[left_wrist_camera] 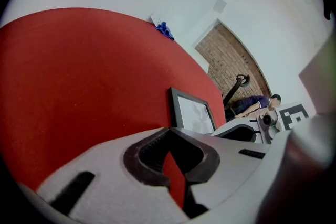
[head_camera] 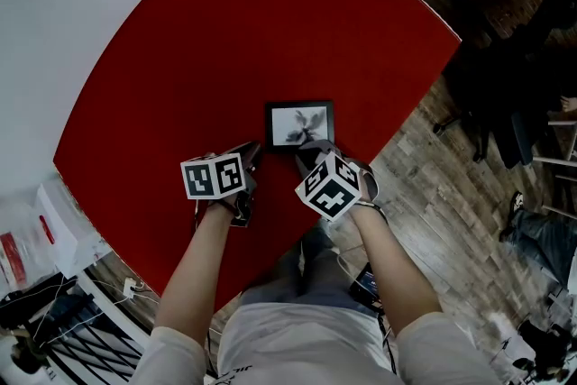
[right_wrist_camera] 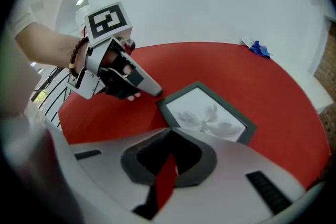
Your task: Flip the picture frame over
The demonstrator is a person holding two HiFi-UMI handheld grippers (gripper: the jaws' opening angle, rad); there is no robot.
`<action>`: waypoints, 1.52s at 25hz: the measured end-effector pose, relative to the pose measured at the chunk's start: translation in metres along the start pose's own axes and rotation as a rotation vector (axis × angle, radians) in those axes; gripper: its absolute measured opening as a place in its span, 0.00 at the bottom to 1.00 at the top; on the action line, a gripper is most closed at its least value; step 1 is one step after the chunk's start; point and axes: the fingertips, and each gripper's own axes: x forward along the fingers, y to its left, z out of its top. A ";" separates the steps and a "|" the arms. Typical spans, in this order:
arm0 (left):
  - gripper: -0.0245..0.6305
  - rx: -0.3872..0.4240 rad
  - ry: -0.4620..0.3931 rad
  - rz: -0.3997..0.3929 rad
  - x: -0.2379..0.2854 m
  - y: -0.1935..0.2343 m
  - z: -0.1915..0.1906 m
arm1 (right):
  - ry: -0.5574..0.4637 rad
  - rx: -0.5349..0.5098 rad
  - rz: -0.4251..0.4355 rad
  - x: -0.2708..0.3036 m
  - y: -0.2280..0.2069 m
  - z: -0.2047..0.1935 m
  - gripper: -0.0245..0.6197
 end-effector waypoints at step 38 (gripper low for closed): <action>0.05 0.361 -0.303 0.155 -0.167 -0.140 -0.065 | -0.428 0.619 -0.343 -0.202 0.087 -0.027 0.04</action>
